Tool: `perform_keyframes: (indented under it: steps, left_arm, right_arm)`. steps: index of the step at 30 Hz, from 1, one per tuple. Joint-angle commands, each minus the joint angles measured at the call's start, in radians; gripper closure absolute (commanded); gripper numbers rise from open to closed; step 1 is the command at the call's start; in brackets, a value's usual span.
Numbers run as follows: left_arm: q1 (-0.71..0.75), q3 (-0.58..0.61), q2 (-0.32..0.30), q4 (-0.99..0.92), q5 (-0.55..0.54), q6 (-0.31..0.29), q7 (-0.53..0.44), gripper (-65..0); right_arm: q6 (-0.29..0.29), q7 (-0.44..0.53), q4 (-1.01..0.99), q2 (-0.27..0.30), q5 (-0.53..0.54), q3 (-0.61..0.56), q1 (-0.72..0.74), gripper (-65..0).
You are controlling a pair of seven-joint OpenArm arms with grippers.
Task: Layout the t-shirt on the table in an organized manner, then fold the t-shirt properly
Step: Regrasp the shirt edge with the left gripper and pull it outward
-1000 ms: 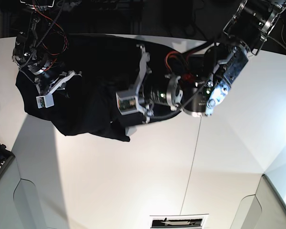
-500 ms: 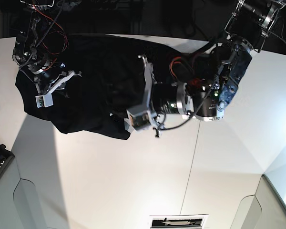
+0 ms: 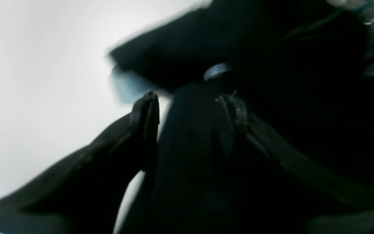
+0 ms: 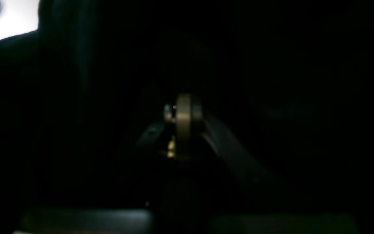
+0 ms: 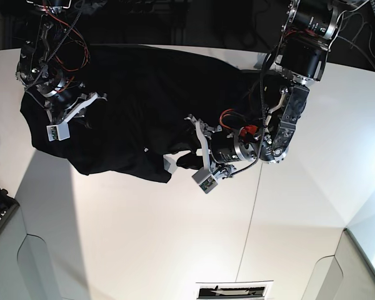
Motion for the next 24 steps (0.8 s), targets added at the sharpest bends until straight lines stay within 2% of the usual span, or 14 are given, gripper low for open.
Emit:
perform_keyframes:
  steps: [1,4,10,14,18,24]
  left_arm:
    - [-0.045,-0.006,0.006,-0.024,-0.023,-0.004,-0.027,-31.6]
    - [-0.075,-0.006,0.018,-0.115,-0.025,-0.004,-0.025,-31.6]
    - [-0.076,0.061,0.016,-0.137,-0.038,-0.004,-0.002,-31.6]
    - [-0.076,0.119,0.016,-0.137,-0.112,-0.004,0.017,-31.6]
    - [-0.082,0.124,0.017,-0.135,-0.214,-0.004,0.044,-31.6]
    - [-0.149,0.124,0.016,-0.134,-0.39,-0.004,0.21,-31.6]
  right_arm:
    - [-0.048,-0.068,-0.005,0.014,-0.077,0.006,-0.008,0.0]
    - [-0.048,-0.068,-0.005,0.014,-0.077,0.006,-0.008,0.0]
    - [-0.048,-0.067,-0.005,0.014,-0.038,0.006,-0.008,0.0]
    - [-0.048,-0.066,-0.005,0.014,-0.032,0.006,-0.008,0.0]
    - [-0.048,-0.067,-0.005,0.014,-0.033,0.006,-0.008,0.0]
    - [-0.048,-0.066,-0.005,0.014,-0.032,0.006,-0.008,0.0]
